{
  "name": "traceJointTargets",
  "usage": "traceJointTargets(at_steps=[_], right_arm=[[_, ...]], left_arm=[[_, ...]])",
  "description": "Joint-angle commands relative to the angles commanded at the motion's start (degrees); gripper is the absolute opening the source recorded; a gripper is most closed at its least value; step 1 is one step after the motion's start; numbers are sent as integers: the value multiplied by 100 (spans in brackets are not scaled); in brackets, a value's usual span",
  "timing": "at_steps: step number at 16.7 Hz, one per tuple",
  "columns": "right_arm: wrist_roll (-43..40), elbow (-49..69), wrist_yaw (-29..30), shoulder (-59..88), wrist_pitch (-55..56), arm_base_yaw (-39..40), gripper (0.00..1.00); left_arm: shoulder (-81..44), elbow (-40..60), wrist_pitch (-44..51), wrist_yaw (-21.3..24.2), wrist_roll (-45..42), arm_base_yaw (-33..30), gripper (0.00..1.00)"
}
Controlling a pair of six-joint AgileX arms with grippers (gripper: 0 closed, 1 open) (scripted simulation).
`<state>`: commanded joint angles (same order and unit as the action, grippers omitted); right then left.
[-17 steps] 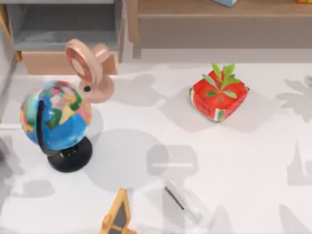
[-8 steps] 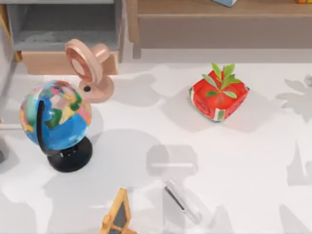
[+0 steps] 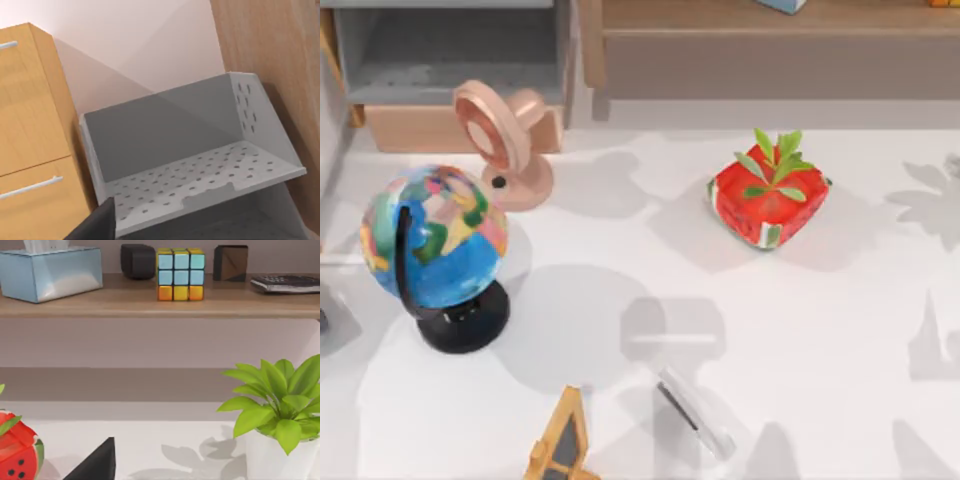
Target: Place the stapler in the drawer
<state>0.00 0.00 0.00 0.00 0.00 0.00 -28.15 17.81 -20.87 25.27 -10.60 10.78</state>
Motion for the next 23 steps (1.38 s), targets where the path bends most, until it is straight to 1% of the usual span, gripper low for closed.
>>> traceJointTargets(at_steps=[3, 5, 8, 11, 13, 17, 20, 23], right_arm=[[0, 0, 0, 0, 0, 0, 100], [0, 0, 0, 0, 0, 0, 100], [0, 0, 0, 0, 0, 0, 100], [0, 0, 0, 0, 0, 0, 100], [0, 0, 0, 0, 0, 0, 100], [0, 0, 0, 0, 0, 0, 100], [0, 0, 0, 0, 0, 0, 100], [0, 0, 0, 0, 0, 0, 100]], left_arm=[[965, -173, 890, -331, 841, -415, 100], [1346, -220, 1487, -606, 1318, -663, 100], [1629, -143, 2344, -1055, 1990, -1009, 100], [1595, 214, 3093, -1399, 2839, -1450, 100], [1391, 571, 3547, -1549, 3521, -1813, 100], [406, 1528, 4369, -1710, 5028, -2625, 100], [-633, 2299, 4981, -1793, 6187, -3189, 100], [-1937, 3143, 5604, -1906, 7270, -3768, 100]])
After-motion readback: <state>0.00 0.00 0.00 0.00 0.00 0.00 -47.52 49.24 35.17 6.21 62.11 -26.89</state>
